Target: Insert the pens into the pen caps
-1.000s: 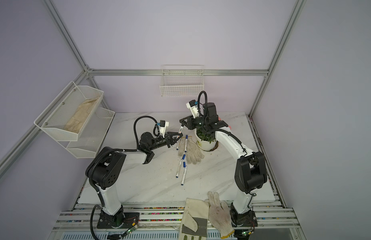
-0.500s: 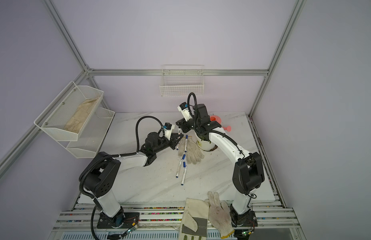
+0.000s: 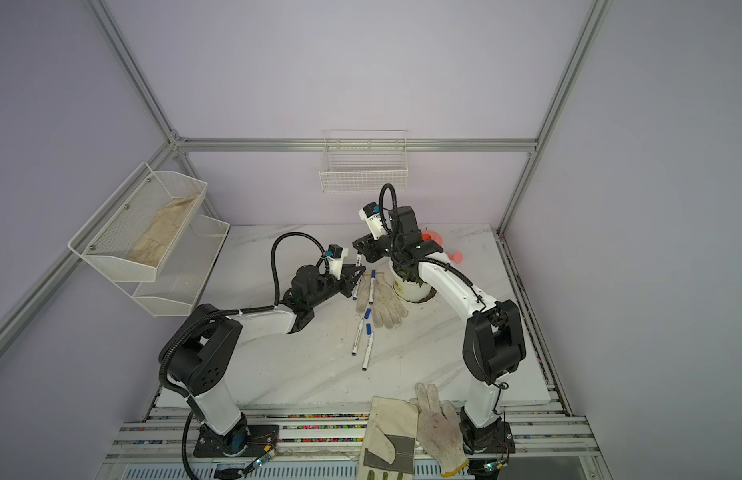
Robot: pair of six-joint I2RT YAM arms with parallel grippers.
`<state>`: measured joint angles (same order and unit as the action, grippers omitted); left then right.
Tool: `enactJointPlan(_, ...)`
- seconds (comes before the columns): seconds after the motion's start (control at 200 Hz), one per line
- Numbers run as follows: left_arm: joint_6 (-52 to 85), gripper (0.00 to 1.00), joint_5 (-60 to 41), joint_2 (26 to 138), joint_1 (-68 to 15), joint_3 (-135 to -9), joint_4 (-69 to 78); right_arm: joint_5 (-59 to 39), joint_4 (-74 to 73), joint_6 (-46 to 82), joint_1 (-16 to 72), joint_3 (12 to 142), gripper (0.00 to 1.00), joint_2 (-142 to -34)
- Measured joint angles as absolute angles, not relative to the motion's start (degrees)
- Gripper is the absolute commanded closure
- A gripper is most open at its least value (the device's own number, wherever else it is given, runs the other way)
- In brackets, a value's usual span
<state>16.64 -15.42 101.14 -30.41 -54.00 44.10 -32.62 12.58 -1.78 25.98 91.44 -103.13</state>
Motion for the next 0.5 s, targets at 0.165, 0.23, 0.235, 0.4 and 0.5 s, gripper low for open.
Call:
enactJointPlan(0.165, 17.52, 1.0, -17.61, 101.16, -30.09, -54.0, 44.14, -33.08, 12.6, -1.61, 26.22, 90.85, 1.0, -102.91)
enactJointPlan(0.23, 17.34, 1.0, -17.67, 101.19, -30.04, -54.02, 43.48, -31.88, 12.64, -1.76, 26.7, 90.72, 1.0, -102.91)
enactJointPlan(0.235, 17.34, 1.0, -17.65, 101.19, -30.04, -54.02, 43.44, -31.77, 12.64, -1.78, 26.74, 90.72, 1.0, -102.91)
enactJointPlan(0.4, 17.17, 1.0, -17.54, 101.82, -30.04, -54.92, 41.23, -28.69, 12.86, -1.83, 27.51, 90.48, 1.0, -103.2)
enactJointPlan(0.5, 15.99, 1.0, -17.26, 102.3, -30.09, -56.03, 39.97, -28.56, 12.73, -1.8, 27.31, 90.52, 1.0, -103.24)
